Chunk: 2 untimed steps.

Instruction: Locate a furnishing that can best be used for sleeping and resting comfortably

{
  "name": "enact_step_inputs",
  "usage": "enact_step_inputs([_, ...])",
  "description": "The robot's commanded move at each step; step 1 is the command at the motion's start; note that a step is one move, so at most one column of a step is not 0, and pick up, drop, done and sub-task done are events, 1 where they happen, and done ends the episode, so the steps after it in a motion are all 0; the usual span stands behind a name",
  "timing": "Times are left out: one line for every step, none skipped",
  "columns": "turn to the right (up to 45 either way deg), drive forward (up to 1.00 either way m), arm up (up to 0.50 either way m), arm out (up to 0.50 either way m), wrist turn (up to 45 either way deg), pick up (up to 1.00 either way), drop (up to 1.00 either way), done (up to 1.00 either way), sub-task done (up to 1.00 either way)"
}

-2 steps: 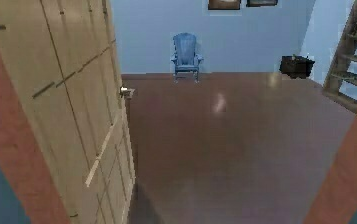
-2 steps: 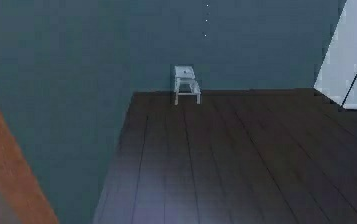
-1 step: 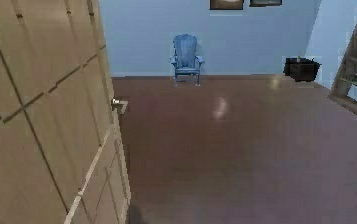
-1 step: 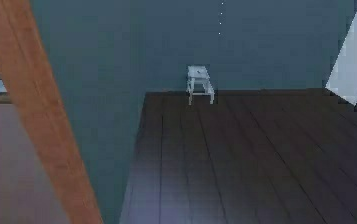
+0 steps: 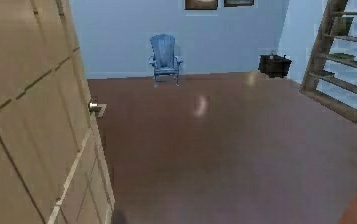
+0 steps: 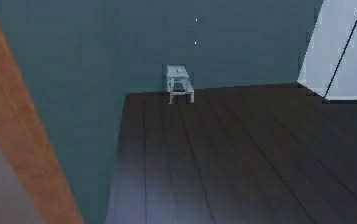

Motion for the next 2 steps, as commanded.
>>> enact_step_inputs([0.0,0.05,0.0,0.0,0.0,0.0,0.0,0.0,0.0])
enact_step_inputs([9.0,0.0,0.0,0.0,0.0,0.0,0.0,0.0,0.0])
